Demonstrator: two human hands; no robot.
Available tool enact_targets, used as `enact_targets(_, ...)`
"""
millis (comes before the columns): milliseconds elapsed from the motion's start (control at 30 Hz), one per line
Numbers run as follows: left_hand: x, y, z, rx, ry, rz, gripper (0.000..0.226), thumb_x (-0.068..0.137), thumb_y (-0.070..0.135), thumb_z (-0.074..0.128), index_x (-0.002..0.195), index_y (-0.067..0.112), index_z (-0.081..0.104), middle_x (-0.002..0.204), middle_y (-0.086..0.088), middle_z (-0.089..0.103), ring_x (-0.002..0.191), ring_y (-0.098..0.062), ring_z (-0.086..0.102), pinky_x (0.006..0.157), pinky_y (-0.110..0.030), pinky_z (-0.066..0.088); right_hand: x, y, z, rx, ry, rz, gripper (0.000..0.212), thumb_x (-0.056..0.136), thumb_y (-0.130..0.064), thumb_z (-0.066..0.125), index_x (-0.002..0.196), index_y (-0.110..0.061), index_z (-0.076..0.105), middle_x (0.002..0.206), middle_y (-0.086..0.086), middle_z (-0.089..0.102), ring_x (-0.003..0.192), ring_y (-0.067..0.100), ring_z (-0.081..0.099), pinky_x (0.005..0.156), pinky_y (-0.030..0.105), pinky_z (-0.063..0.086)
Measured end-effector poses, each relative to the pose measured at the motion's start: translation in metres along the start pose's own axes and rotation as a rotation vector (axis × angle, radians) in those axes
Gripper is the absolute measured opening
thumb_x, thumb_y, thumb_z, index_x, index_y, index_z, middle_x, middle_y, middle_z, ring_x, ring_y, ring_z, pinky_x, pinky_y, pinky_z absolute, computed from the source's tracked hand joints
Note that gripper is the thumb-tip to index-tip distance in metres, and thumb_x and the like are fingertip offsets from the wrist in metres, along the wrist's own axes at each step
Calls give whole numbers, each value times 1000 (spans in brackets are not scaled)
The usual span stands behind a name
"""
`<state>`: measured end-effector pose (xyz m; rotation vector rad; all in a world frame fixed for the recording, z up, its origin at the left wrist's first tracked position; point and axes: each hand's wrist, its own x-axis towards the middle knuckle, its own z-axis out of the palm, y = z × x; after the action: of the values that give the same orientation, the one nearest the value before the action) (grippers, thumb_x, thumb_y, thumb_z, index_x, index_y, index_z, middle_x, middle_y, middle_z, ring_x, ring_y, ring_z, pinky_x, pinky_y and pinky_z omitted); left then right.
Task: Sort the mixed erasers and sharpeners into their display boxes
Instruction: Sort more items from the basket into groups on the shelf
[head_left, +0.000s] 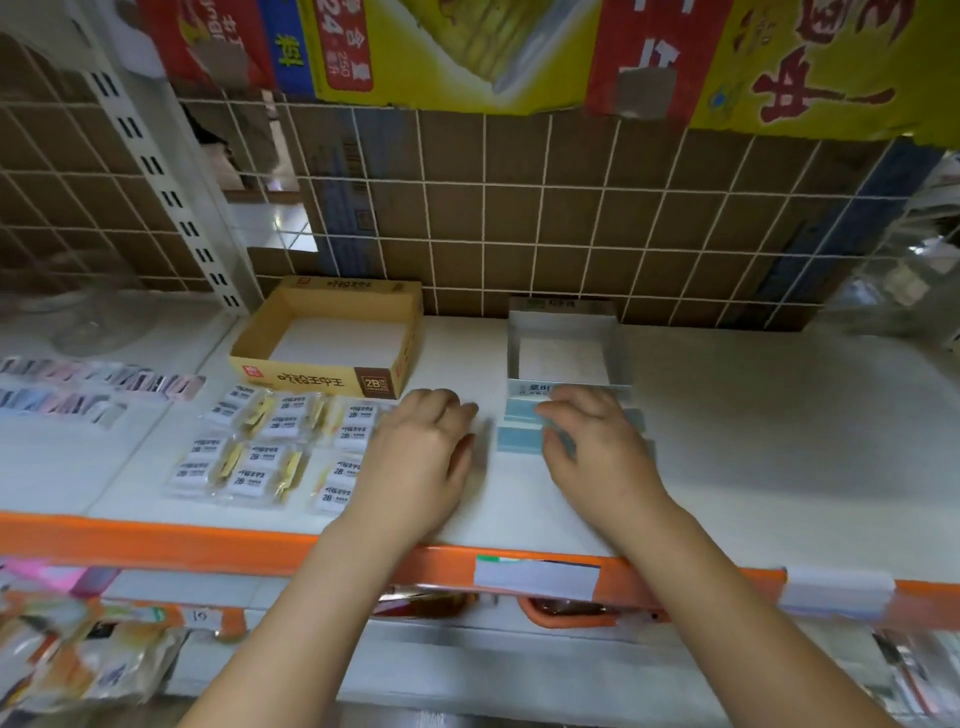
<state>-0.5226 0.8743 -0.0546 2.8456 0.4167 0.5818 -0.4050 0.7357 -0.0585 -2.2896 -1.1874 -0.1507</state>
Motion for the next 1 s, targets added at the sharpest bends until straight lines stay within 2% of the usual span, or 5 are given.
enact_targets(100,-17,-27,-25,60,31,-39,40,75,25,41,95,5,68,87,-13,65,78,-34,60,64,-36,52,12,-40,17,23,-34,-92,31,90,-8,48,117,-8,62,127,8,55,120,26,45,100,30,35)
enact_targets(167,-31,-48,-41,85,50,-83,41,75,26,40,97,4,68,87,-14,65,79,-34,60,64,-38,54,18,-71,29,41,-7,-148,29,80,-6,52,103,-5,69,110,13,64,100,34,59,86,38,49)
enact_targets(267,-55,-84,-63,110,82,-123,43,75,26,39,98,2,67,88,-15,65,81,-35,62,66,-39,55,25,-112,50,44,-4,-205,27,70,-8,56,92,-5,72,97,13,69,83,34,65,71,40,54)
enact_targets(667,-169,-270,-167,229,177,-329,44,78,29,40,97,2,69,89,-15,66,81,-34,63,68,-39,55,62,-320,160,132,-19,-362,28,70,-10,57,93,-5,72,94,13,70,81,34,66,71,42,54)
enact_targets(1000,-203,-394,-233,313,308,-495,44,81,31,40,101,2,67,94,-16,65,87,-36,62,74,-45,52,127,-435,226,257,-56,-522,30,70,-7,55,94,-2,70,95,18,68,81,37,66,73,45,55)
